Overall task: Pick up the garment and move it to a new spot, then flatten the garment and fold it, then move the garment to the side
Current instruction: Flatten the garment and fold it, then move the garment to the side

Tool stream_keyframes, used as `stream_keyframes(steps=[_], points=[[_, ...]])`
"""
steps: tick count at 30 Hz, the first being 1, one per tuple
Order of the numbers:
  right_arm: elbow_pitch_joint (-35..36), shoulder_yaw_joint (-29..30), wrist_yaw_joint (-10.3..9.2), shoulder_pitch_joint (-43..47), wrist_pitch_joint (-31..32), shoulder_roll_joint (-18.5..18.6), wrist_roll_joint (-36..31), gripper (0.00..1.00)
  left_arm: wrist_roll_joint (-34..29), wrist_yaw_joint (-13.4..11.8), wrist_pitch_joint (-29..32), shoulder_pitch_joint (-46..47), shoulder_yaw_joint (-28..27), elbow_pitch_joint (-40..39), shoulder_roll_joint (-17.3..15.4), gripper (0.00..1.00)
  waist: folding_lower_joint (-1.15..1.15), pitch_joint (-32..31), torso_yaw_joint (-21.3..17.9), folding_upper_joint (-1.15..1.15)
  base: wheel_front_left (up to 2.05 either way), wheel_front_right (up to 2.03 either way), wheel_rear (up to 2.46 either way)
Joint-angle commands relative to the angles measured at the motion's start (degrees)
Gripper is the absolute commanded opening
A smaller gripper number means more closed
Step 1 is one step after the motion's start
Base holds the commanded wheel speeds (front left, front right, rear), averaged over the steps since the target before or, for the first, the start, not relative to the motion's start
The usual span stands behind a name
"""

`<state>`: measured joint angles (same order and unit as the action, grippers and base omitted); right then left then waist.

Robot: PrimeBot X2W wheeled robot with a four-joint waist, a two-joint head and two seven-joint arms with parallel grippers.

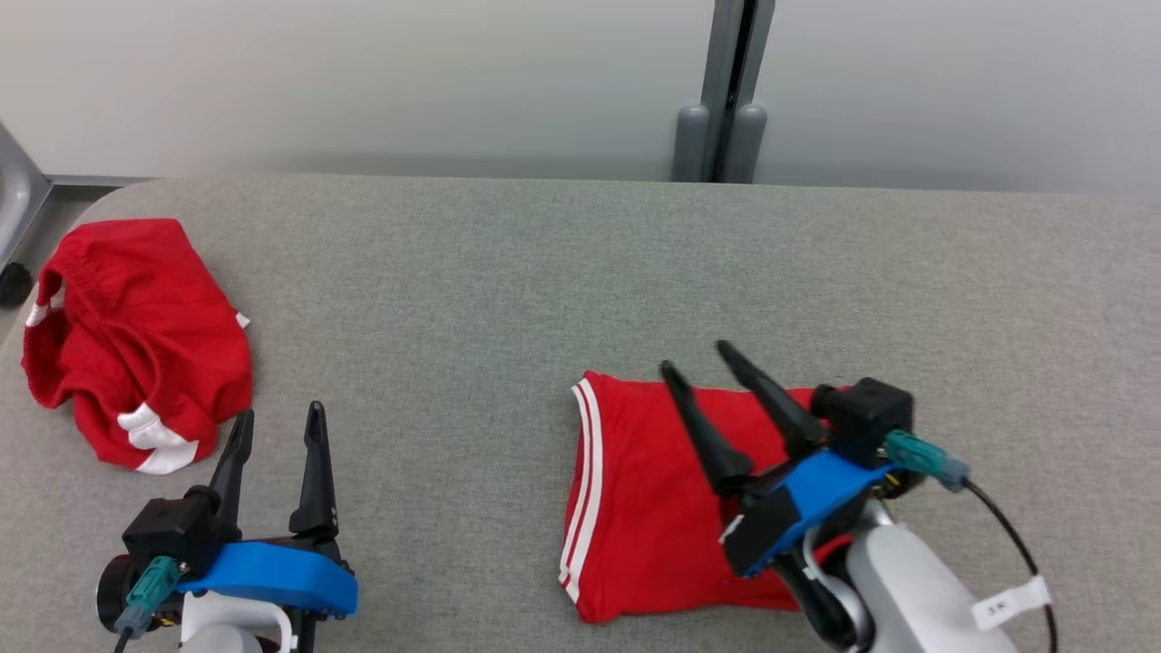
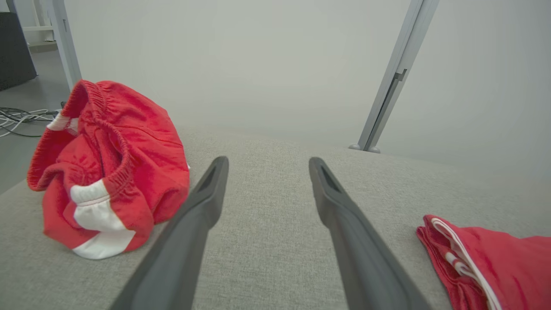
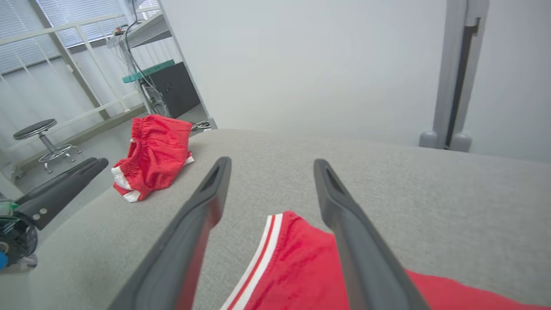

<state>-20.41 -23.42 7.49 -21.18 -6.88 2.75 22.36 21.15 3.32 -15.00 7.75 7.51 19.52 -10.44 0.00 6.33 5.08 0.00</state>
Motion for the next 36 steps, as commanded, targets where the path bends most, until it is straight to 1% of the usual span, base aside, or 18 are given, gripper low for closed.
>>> stream_keyframes(steps=[1, 6, 9, 11, 18, 22, 36], points=[[0.70, 2.01, 0.01, 1.48, 0.01, 0.28, -1.46, 1.00, -0.26, -0.18, -0.24, -0.73, -0.33, -0.23, -0.21, 1.00, 0.00, -0.78, -0.86, 0.00, 0.00, 0.00, 0.00], [5.39, 15.14, 0.01, 7.51, 1.23, 0.23, -7.03, 1.00, -0.25, -0.65, -0.23, -1.96, -0.46, -0.64, -0.28, 1.00, 0.00, -1.96, -2.47, 0.00, 0.00, 0.00, 0.00], [8.08, 20.95, 0.02, 10.49, 1.88, 0.19, -9.41, 1.00, -0.11, -0.78, -0.23, -2.51, -0.37, -0.76, -0.21, 1.00, 0.00, -2.47, -3.04, 0.00, 0.00, 0.00, 0.00], [9.35, 23.19, 0.02, 12.24, 2.24, 0.16, -10.82, 1.00, 0.05, -0.77, -0.24, -2.94, -0.41, -0.63, -0.22, 1.00, 0.00, -2.86, -3.38, 0.00, 0.00, 0.00, 0.00], [11.47, 26.31, 0.02, 16.35, 3.13, 0.26, -12.90, 1.00, 0.38, -0.66, -0.23, -3.82, -0.22, 0.19, -0.31, 1.00, 0.00, -4.61, -3.82, 0.00, 0.00, 0.00, 0.00], [11.50, 27.67, 0.02, 18.17, 3.59, 0.24, -12.74, 1.00, 0.93, -0.77, 0.69, -4.23, -0.02, 0.82, -0.30, 1.00, 0.00, -5.75, -4.06, 0.00, 0.00, 0.00, 0.00], [11.44, 28.31, 0.02, 20.25, 4.04, 0.21, -12.91, 1.00, 0.74, -1.48, 1.85, -4.80, 0.95, 1.59, -1.27, 1.00, 0.00, -6.77, -5.07, 0.00, 0.00, 0.00, 0.00]])
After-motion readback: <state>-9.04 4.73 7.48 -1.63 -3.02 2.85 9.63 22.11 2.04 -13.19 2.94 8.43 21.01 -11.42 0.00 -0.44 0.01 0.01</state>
